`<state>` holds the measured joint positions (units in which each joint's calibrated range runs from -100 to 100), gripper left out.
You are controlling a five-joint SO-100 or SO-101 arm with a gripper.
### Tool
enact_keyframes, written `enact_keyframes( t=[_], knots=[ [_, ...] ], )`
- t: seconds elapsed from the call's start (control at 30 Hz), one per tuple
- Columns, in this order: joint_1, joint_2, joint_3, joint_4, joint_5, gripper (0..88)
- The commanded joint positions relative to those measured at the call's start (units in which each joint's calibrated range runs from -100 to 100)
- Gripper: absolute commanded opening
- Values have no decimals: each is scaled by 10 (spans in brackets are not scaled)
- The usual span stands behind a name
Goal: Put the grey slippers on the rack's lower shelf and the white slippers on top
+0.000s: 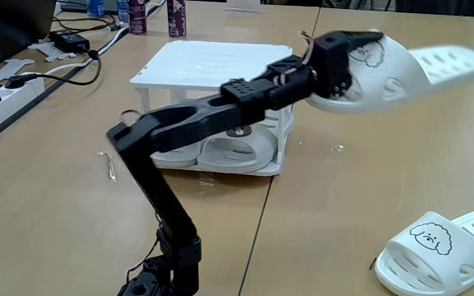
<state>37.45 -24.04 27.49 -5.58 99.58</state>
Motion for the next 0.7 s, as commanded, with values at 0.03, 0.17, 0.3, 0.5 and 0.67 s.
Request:
enact_keyframes(
  t=[0.03,0.17,0.3,0.5,0.67],
  knots=[
    [-62,-194,21,69,4,7],
    [-183,-274,22,158,4,7],
    [-297,-298,22,168,4,7],
    [-467,-292,20,168,4,7],
    [-541,-257,4,167,4,7]
  ],
)
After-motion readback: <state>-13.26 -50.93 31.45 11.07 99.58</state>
